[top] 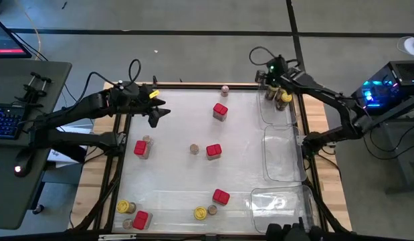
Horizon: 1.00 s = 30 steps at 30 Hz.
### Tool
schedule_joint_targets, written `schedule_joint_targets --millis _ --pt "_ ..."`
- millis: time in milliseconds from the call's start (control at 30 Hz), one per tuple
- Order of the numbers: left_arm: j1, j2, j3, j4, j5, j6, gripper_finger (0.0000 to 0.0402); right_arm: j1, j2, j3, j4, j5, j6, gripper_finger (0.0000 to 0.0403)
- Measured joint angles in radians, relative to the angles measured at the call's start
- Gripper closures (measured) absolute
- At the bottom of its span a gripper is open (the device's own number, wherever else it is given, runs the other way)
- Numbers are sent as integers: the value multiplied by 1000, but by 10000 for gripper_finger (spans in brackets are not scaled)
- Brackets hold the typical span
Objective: Sort spices by type
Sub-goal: Put the yellow seasoning bottle into the top transparent bin
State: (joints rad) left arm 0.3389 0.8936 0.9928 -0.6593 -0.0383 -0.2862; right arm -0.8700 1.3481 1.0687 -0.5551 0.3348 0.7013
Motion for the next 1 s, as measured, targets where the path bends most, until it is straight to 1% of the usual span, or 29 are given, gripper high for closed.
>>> schedule_joint_targets --millis 100,167,233,300,333,400,500,533,633,733,800,900,1000 --pt "6 9 26 -1 -17 4 163 6 -28 59 13 -34 -28 403" --pt "27 38 82 -19 -85 -37 163 17 -37 92 39 -84 -39 403" --pt "79 100 158 -112 -171 -63 163 36 -41 120 66 -146 -40 403" --pt "162 188 243 -229 -232 -29 163 64 -41 141 92 -189 -42 403" --pt "211 241 278 -274 -244 -6 163 79 -41 147 104 -200 -41 403" --pt "311 356 324 -336 -251 30 163 113 -41 154 119 -213 -40 403" --pt "453 509 339 -349 -250 73 163 165 -41 157 119 -215 -40 403" --pt "499 552 340 -349 -250 73 163 182 -41 157 118 -216 -40 403" --pt "621 661 340 -360 -241 1 163 232 -41 157 108 -231 -39 403" --pt "711 715 340 -362 -205 -39 163 282 -41 157 109 -240 -47 403" --pt "749 732 337 -360 -193 -45 163 311 -41 157 109 -239 -52 403" --pt "776 737 323 -364 -177 -48 163 334 -41 157 109 -239 -55 403" --pt "772 727 323 -360 -176 -59 163 341 -41 158 108 -238 -56 403"
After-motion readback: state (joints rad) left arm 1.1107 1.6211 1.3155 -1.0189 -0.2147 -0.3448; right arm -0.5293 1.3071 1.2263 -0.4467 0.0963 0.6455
